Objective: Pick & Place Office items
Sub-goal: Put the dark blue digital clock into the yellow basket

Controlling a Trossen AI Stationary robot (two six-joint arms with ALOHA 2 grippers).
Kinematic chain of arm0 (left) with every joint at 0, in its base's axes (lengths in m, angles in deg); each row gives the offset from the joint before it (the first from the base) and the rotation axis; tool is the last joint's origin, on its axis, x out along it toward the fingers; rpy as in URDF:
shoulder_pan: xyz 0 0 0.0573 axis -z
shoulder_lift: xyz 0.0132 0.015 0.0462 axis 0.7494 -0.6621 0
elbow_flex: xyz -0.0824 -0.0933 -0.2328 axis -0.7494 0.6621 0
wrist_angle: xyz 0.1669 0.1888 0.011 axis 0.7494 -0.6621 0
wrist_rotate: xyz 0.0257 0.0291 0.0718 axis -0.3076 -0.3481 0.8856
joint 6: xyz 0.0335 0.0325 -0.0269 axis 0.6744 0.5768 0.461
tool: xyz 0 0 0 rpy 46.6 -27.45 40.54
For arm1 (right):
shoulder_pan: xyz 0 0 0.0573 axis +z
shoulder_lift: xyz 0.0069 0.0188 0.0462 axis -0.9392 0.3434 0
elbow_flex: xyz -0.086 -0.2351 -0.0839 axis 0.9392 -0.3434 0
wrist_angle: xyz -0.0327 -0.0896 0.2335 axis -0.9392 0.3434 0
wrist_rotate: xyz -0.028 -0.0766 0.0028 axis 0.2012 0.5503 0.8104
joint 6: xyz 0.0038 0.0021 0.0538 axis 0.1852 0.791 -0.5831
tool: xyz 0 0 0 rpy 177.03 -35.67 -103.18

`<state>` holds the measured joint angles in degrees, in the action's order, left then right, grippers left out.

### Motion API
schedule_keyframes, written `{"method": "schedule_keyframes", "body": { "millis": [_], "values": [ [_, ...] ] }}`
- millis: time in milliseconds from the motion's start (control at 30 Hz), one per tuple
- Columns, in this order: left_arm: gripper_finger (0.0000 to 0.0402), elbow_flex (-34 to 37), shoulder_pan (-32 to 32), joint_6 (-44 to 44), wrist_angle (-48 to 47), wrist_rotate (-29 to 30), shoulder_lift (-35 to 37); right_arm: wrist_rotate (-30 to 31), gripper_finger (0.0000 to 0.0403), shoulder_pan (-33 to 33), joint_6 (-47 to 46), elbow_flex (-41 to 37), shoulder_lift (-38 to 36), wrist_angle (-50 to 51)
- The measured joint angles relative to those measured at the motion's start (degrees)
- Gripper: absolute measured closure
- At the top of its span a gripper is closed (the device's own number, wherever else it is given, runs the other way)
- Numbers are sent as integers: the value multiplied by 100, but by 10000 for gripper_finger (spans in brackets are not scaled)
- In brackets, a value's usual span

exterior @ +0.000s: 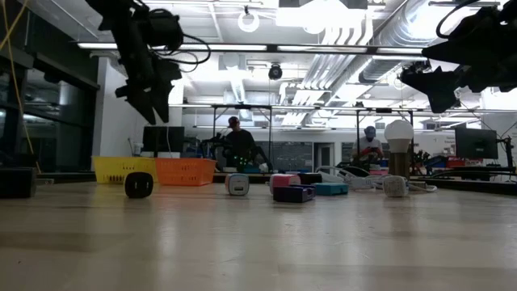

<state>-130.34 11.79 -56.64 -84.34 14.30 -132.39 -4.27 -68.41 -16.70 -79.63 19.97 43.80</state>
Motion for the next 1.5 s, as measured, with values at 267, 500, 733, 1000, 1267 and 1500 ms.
{"method": "schedule_keyframes", "body": {
  "millis": [267,500,733,1000,1267,1500],
  "values": [
    [167,0,1174,-620,178,7,-2,1,144,-1,1,-1,-2,1],
    [167,-2,2121,-1108,367,383,-170,-1,144,0,-1,1,0,-1],
    [167,-2,2800,-1182,707,412,-548,1,144,0,1,-1,-2,0],
    [167,-2,3332,-1091,1411,404,-834,1,144,1,1,-1,0,1],
    [167,-2,3688,-1073,1976,393,-1272,1,144,1,1,-1,-1,1],
    [167,-2,3829,-1805,2550,393,-1672,1,144,-1,1,1,-2,1]
  ]
}}
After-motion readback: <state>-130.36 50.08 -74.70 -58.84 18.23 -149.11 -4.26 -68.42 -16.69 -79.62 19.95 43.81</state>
